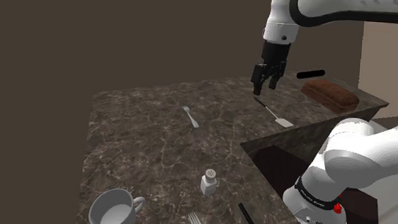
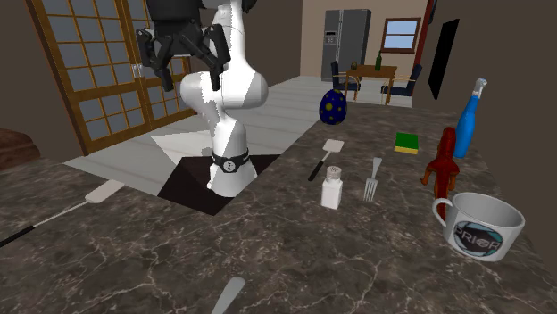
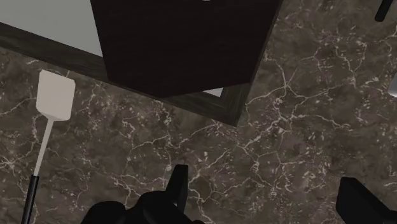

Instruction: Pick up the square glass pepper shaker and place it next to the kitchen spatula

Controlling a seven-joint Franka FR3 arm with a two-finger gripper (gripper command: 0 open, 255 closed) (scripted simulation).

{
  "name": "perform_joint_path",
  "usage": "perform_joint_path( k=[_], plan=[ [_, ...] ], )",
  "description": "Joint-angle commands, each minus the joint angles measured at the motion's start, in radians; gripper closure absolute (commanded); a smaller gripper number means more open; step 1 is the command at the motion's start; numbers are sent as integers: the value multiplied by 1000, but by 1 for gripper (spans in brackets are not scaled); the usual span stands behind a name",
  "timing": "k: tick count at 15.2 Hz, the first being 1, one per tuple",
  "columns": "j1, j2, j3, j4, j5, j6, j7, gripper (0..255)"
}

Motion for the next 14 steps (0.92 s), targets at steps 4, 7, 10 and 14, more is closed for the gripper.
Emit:
perform_joint_path(
  k=[4, 7, 10, 14],
  plan=[
    [18, 4, 62, -52, 51, 43, 85, 0],
    [39, 22, 125, -93, 104, 92, 168, 0],
    [62, 56, 189, -122, 158, 146, 250, 0],
    [92, 127, 275, -142, 228, 228, 357, 0]
  ],
)
